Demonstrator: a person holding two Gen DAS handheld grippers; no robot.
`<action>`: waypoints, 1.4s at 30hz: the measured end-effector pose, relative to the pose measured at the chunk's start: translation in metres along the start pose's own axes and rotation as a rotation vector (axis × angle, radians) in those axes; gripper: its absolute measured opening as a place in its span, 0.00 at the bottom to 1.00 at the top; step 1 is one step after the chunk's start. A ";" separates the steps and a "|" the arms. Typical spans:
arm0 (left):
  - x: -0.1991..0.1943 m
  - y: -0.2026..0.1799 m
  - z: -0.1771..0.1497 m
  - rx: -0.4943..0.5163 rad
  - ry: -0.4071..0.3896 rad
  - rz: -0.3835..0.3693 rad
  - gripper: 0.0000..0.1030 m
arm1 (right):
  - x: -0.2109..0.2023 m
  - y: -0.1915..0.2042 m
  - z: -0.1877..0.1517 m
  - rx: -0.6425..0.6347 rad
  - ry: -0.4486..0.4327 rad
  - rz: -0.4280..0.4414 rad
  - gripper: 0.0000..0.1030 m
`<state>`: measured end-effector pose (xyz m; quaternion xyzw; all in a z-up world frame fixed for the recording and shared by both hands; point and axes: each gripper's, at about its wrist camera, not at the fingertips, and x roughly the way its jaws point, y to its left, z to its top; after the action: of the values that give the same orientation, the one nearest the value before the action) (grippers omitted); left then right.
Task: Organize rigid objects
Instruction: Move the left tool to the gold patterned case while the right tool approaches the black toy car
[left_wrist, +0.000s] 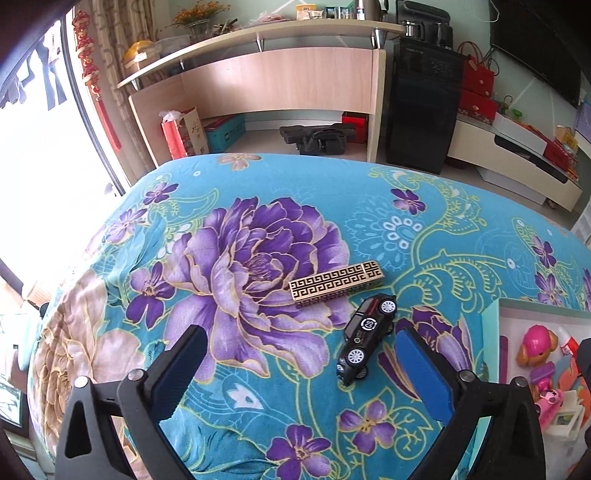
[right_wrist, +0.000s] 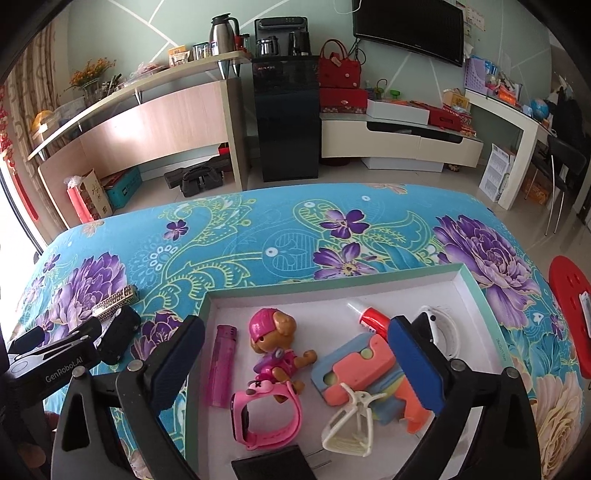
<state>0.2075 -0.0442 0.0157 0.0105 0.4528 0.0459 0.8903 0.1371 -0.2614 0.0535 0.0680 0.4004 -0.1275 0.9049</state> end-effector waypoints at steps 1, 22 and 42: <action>0.000 0.002 0.000 -0.008 0.000 0.002 1.00 | 0.001 0.003 0.000 -0.005 -0.001 0.003 0.96; 0.002 0.041 0.001 -0.099 0.004 0.019 1.00 | 0.015 0.056 -0.011 -0.096 0.030 0.146 0.96; 0.014 0.076 -0.003 -0.177 0.034 0.035 1.00 | 0.020 0.114 -0.019 -0.207 -0.006 0.277 0.96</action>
<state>0.2083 0.0323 0.0071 -0.0610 0.4617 0.1012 0.8791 0.1687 -0.1514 0.0285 0.0287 0.3954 0.0399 0.9172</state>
